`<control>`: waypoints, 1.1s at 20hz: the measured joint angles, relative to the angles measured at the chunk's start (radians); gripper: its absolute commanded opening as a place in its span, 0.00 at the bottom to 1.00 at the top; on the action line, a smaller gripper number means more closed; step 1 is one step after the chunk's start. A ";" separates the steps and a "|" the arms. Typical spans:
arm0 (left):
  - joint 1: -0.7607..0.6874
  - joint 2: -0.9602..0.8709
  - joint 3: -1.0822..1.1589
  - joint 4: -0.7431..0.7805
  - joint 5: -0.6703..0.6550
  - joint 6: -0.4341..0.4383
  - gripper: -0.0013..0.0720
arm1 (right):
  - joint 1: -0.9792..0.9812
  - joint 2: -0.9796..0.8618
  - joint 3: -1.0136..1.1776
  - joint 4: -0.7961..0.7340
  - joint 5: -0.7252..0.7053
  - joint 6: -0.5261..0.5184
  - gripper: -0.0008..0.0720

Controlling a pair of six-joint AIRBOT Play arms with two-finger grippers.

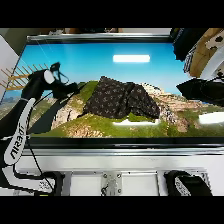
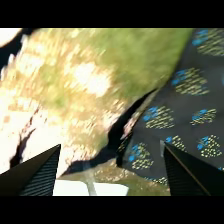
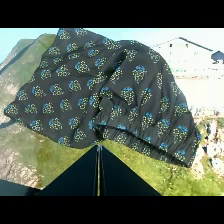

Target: Fold the clothes and pants, and hang the long-sleeved shirts on hangers.

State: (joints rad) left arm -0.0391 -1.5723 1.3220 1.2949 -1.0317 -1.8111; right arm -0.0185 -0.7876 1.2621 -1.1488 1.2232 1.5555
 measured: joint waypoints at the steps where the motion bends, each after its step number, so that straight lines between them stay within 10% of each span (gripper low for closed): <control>1: 0.032 0.005 -0.058 -0.064 0.023 0.018 0.96 | 0.000 0.000 0.000 0.000 0.000 0.000 0.03; 10: -0.005 -0.022 -0.258 -0.353 0.188 0.127 0.95 | 0.000 0.000 0.000 0.000 0.001 0.024 0.03; 11: -0.023 -0.040 -0.242 -0.362 0.187 0.128 0.88 | 0.000 0.000 0.000 0.000 0.005 0.026 0.03; 13: -0.058 -0.082 -0.194 -0.370 0.175 0.130 0.14 | 0.000 -0.003 -0.001 0.000 0.018 0.027 0.03; 15: -0.082 -0.113 -0.141 -0.371 0.166 0.136 0.03 | 0.000 -0.010 -0.010 0.000 0.034 0.037 0.04; 16: -0.089 -0.123 -0.118 -0.372 0.157 0.136 0.03 | 0.000 -0.014 -0.021 0.000 0.040 0.044 0.19; 18: -0.090 -0.136 -0.071 -0.372 0.135 0.138 0.03 | 0.000 -0.031 -0.067 0.000 0.045 0.060 0.83; 22: -0.069 -0.144 -0.003 -0.371 0.065 0.174 0.03 | 0.000 -0.101 -0.265 0.000 -0.032 0.104 0.80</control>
State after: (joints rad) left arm -0.1078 -1.7164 1.3190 0.9237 -0.9668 -1.6371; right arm -0.0181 -0.8883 0.9974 -1.1488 1.1915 1.6596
